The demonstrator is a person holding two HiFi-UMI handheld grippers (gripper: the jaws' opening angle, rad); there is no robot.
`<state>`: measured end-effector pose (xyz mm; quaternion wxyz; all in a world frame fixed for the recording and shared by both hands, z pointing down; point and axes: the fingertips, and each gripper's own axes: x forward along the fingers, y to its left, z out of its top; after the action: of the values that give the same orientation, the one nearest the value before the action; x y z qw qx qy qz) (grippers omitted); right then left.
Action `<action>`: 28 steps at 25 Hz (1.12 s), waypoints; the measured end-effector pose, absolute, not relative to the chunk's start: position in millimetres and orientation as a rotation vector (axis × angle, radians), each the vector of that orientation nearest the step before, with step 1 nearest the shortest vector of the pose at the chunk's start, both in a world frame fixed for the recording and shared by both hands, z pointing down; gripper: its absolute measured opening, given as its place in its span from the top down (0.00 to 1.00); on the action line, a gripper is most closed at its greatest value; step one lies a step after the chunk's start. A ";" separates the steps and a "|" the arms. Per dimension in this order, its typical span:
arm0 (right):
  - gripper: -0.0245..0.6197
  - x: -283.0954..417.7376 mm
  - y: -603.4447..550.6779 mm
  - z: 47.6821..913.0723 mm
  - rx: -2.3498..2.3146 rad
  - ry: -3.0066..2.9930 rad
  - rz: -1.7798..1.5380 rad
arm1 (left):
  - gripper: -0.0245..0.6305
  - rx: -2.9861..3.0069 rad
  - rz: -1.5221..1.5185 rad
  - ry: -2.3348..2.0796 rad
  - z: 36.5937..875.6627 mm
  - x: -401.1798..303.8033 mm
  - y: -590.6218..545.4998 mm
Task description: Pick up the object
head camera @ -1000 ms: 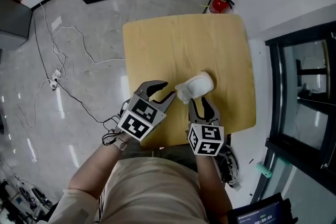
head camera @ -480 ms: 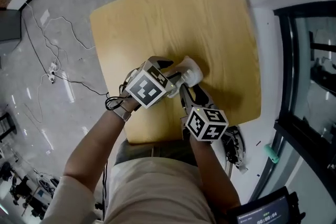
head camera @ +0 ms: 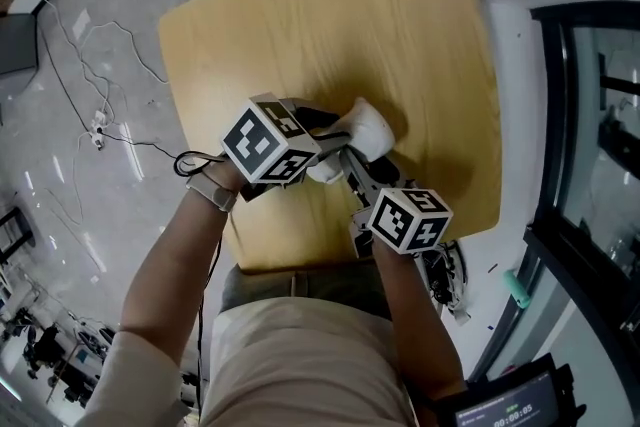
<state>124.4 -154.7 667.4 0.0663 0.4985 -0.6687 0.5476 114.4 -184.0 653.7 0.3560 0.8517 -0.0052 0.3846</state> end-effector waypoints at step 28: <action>0.73 26.2 -140.5 546.8 0.443 -2.794 0.960 | 0.66 2.440 0.745 -0.342 572.9 45.4 -122.9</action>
<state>26.2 -140.5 546.8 0.0769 0.1479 -0.9325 0.3203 45.4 -122.9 572.9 0.2799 0.9100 -0.1276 0.2780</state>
